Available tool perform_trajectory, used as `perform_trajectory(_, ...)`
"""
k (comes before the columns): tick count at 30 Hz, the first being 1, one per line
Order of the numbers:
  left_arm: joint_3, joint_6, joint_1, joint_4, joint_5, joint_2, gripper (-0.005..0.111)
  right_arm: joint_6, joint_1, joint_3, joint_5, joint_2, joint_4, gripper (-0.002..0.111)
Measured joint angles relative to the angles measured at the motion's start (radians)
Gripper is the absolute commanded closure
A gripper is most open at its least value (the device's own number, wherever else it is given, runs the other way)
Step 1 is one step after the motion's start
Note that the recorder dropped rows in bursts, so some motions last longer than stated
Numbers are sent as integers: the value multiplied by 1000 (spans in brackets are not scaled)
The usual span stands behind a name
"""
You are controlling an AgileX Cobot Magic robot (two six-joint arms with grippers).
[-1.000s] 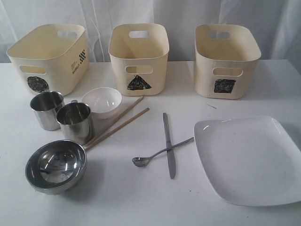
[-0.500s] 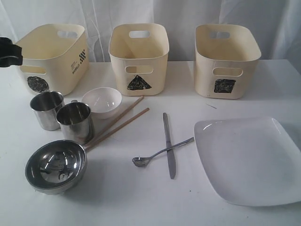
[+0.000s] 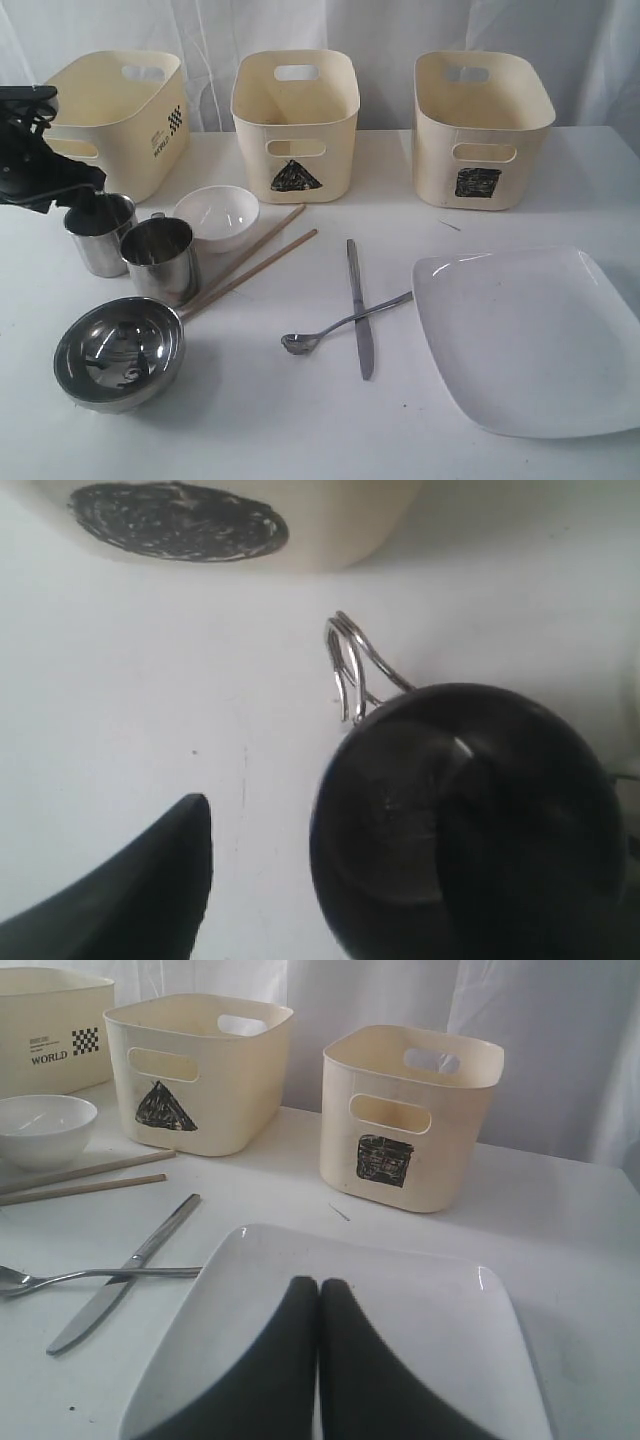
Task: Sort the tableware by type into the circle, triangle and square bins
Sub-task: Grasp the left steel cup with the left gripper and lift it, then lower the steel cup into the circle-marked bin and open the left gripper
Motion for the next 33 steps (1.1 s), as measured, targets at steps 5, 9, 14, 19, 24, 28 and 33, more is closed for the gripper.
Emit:
perform_trajectory(5, 0, 0, 0, -2, -24, 42, 40, 0, 0, 0, 0, 0, 0, 108)
perform_trajectory(9, 0, 0, 0, -2, -43, 82, 53, 0, 0, 0, 0, 0, 0, 108)
perform_trajectory(14, 0, 0, 0, -6, -50, 105, 106, 0, 0, 0, 0, 0, 0, 108)
perform_trajectory(19, 0, 20, 0, 35, -25, 47, 106, 0, 0, 0, 0, 0, 0, 108)
perform_trajectory(24, -10, 26, 0, 109, -5, -97, 106, 0, 0, 0, 0, 0, 0, 108)
perform_trajectory(28, -91, 30, 0, 155, -13, -199, 106, 0, 0, 0, 0, 0, 0, 108)
perform_trajectory(33, -273, 30, 0, 168, -71, -180, 106, 0, 0, 0, 0, 0, 0, 108)
